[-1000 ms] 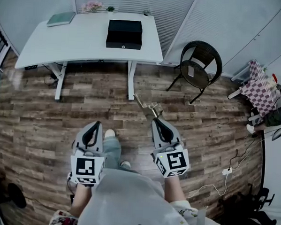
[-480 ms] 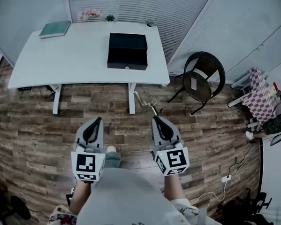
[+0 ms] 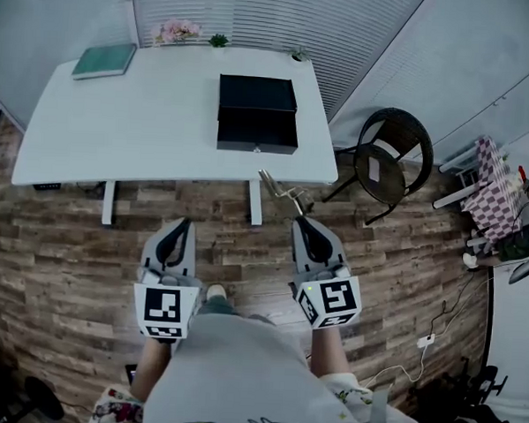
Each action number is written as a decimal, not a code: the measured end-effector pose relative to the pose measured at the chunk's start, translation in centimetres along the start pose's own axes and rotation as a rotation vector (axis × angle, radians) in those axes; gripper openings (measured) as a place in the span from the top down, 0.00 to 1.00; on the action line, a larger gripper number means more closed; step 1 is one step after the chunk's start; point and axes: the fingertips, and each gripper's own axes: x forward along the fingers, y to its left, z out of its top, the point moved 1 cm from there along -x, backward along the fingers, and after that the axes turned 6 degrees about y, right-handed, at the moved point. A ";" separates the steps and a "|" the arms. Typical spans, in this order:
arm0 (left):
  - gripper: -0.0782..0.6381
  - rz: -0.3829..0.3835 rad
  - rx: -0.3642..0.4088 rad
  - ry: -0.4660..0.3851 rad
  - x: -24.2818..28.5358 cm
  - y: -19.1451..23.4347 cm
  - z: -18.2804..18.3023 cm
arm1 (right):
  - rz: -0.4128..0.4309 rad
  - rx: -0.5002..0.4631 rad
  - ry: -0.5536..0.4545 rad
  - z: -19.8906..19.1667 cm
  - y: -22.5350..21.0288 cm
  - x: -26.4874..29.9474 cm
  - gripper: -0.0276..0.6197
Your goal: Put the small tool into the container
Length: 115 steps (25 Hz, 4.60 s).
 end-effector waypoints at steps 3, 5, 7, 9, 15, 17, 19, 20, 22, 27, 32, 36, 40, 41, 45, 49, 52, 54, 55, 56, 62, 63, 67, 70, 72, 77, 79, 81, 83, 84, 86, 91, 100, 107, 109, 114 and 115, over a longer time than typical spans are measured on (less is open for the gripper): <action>0.88 -0.001 -0.009 0.005 0.5 1.4 -0.1 | -0.010 -0.006 0.008 0.4 0.3 1.1 0.94; 0.88 -0.001 -0.028 0.009 0.6 1.9 -0.3 | -0.014 -0.010 0.016 0.6 0.4 1.3 0.94; 0.88 -0.002 -0.040 0.017 0.7 2.0 -0.7 | -0.018 -0.011 0.025 0.4 0.4 1.4 0.94; 0.88 -0.002 -0.040 0.022 1.0 2.2 -1.0 | -0.021 -0.010 0.033 0.1 0.3 1.7 0.94; 0.88 0.004 -0.040 0.036 3.6 2.7 -1.1 | -0.017 -0.010 0.043 -0.4 -1.4 4.3 0.94; 0.88 0.006 -0.042 0.037 5.4 3.1 -0.7 | -0.013 -0.009 0.039 -0.2 -2.4 5.9 0.94; 0.88 0.009 -0.039 0.032 7.4 3.6 0.1 | -0.007 -0.010 0.034 0.2 -3.5 7.7 0.94; 0.88 0.009 -0.035 0.029 8.6 3.7 0.6 | -0.004 -0.011 0.031 0.5 -4.2 8.7 0.94; 0.88 0.012 -0.029 0.023 11.0 4.1 1.7 | 0.002 -0.012 0.025 1.1 -5.7 10.7 0.94; 0.88 0.033 -0.019 0.018 17.0 5.5 4.9 | 0.029 -0.019 0.016 3.3 -9.7 16.2 0.94; 0.88 0.068 -0.003 0.020 22.4 6.8 7.9 | 0.072 -0.024 0.016 5.2 -13.5 21.3 0.94; 0.88 0.092 -0.005 0.026 26.0 7.6 9.3 | 0.107 -0.030 0.010 6.2 -15.7 24.8 0.94; 0.88 0.120 -0.016 0.028 28.8 8.5 10.0 | 0.145 -0.040 0.017 6.5 -17.0 27.7 0.94; 0.88 0.124 -0.020 0.029 29.4 8.7 10.2 | 0.154 -0.042 0.018 6.6 -17.3 28.4 0.94; 0.88 0.129 -0.021 0.029 30.9 9.4 10.9 | 0.171 -0.039 0.025 6.7 -17.7 30.2 0.94; 0.88 0.124 -0.013 0.029 31.7 10.1 11.3 | 0.176 -0.029 0.031 6.8 -17.7 31.1 0.94; 0.88 0.114 -0.007 0.035 31.9 10.6 11.6 | 0.170 -0.021 0.038 7.0 -17.6 31.3 0.94; 0.88 0.111 -0.005 0.037 32.0 10.9 11.7 | 0.173 -0.018 0.042 7.1 -17.4 31.4 0.94; 0.88 0.110 -0.004 0.037 32.0 11.0 11.7 | 0.176 -0.017 0.043 7.2 -17.3 31.4 0.94; 0.88 0.108 -0.004 0.037 32.0 11.1 11.7 | 0.180 -0.017 0.044 7.2 -17.2 31.5 0.94; 0.88 0.097 -0.009 0.048 32.2 11.5 11.3 | 0.201 -0.016 0.069 6.9 -16.3 31.6 0.94; 0.88 0.094 -0.009 0.049 32.2 11.5 11.2 | 0.206 -0.017 0.075 6.9 -16.2 31.6 0.94; 0.88 0.090 -0.013 0.061 32.2 11.7 10.6 | 0.239 -0.022 0.101 6.4 -15.3 31.7 0.94; 0.88 0.088 -0.021 0.072 32.2 11.7 10.1 | 0.267 -0.020 0.120 5.9 -14.6 31.7 0.94; 0.88 0.088 -0.029 0.081 32.1 11.7 9.7 | 0.288 -0.014 0.134 5.4 -14.0 31.7 0.94; 0.88 0.079 -0.049 0.102 32.3 11.5 8.5 | 0.358 -0.011 0.168 3.9 -12.3 31.9 0.94; 0.88 0.076 -0.051 0.113 32.3 11.4 8.0 | 0.392 -0.012 0.184 3.3 -11.7 31.7 0.94; 0.88 0.076 -0.054 0.125 32.3 11.3 7.5 | 0.425 -0.009 0.195 3.0 -11.2 31.6 0.94; 0.88 0.077 -0.058 0.133 32.3 11.3 7.0 | 0.456 -0.010 0.206 2.6 -10.8 31.5 0.94; 0.88 0.078 -0.061 0.137 32.3 11.3 6.8 | 0.471 -0.013 0.212 2.3 -10.7 31.4 0.94; 0.88 0.082 -0.067 0.144 32.2 11.3 6.4 | 0.497 -0.018 0.224 1.8 -10.4 31.4 0.94; 0.88 0.084 -0.078 0.161 32.3 11.3 5.4 | 0.561 -0.034 0.249 0.8 -9.5 31.2 0.94; 0.88 0.066 -0.082 0.183 32.6 11.1 4.3 | 0.657 -0.070 0.340 -1.0 -8.7 31.5 0.94; 0.88 0.063 -0.090 0.193 32.5 11.1 3.7 | 0.708 -0.071 0.427 -2.8 -8.8 32.3 0.94; 0.88 0.064 -0.091 0.196 32.5 11.1 3.5 | 0.721 -0.069 0.450 -3.2 -8.9 32.6 0.94; 0.88 0.066 -0.094 0.209 32.6 11.1 2.9 | 0.751 -0.052 0.512 -4.2 -9.0 33.4 0.94; 0.88 0.065 -0.095 0.211 32.6 11.0 2.8 | 0.755 -0.049 0.527 -4.5 -9.1 33.5 0.94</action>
